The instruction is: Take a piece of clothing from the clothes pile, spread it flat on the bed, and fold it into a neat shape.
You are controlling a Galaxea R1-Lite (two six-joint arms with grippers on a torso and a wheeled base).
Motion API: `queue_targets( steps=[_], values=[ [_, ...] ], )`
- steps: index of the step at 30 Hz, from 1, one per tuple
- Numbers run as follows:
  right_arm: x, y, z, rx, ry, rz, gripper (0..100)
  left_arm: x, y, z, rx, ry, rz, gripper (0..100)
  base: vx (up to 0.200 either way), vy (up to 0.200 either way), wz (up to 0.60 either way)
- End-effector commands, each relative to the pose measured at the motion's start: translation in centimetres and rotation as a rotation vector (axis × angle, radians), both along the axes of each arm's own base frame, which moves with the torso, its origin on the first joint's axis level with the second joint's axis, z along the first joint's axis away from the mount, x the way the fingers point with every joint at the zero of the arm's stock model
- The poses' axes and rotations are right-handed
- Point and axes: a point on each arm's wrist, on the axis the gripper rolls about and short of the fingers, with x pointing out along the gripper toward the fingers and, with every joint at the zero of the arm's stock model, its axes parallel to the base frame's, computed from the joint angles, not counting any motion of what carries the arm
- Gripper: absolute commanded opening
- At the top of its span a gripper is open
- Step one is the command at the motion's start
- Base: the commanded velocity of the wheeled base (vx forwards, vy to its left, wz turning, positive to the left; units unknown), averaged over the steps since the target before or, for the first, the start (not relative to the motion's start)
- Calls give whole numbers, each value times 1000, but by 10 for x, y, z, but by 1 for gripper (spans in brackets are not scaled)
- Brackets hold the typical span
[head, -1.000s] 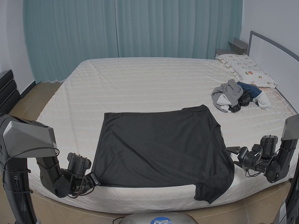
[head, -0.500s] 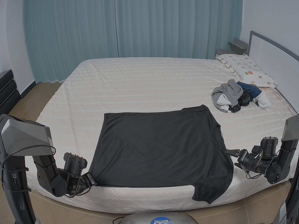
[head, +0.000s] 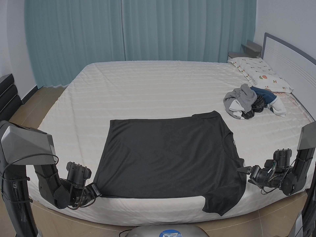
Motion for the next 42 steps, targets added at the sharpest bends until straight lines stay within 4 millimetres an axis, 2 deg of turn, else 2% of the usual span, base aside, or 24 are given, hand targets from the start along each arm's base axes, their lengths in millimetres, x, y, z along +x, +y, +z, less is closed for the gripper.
queue_targets(
  steps=[1,2,3,8,13,15,18,29,33,42],
  values=[
    [0,-1,-2,-15,8,1,100,1,0,0,-6,-2,0,0,0,0,0],
    [1,-1,-1,-21,7,-3,100,0,0,0,-7,0,-1,0,0,0,0],
    [1,-1,-1,-25,5,-8,100,0,0,1,-7,-2,-1,100,0,0,0],
    [-3,-1,2,-39,12,-1,100,3,-1,8,-38,-31,-8,100,0,0,0],
    [-2,-8,0,-56,48,-8,100,3,3,32,-127,-102,-24,100,0,0,0],
    [0,-15,9,-53,15,-29,100,2,7,46,-183,-139,-24,100,0,0,0],
    [-4,-16,15,-27,-2,-6,100,4,8,54,-224,-167,-32,100,0,0,0],
    [-5,-11,17,-20,-12,22,100,11,-2,55,-324,-164,23,100,0,0,0],
    [-5,-11,16,-19,-9,22,100,10,-9,55,-338,-157,11,100,0,-200,0],
    [-5,-10,17,-19,-12,26,100,10,-9,53,-337,-153,13,100,0,-200,0]
  ],
)
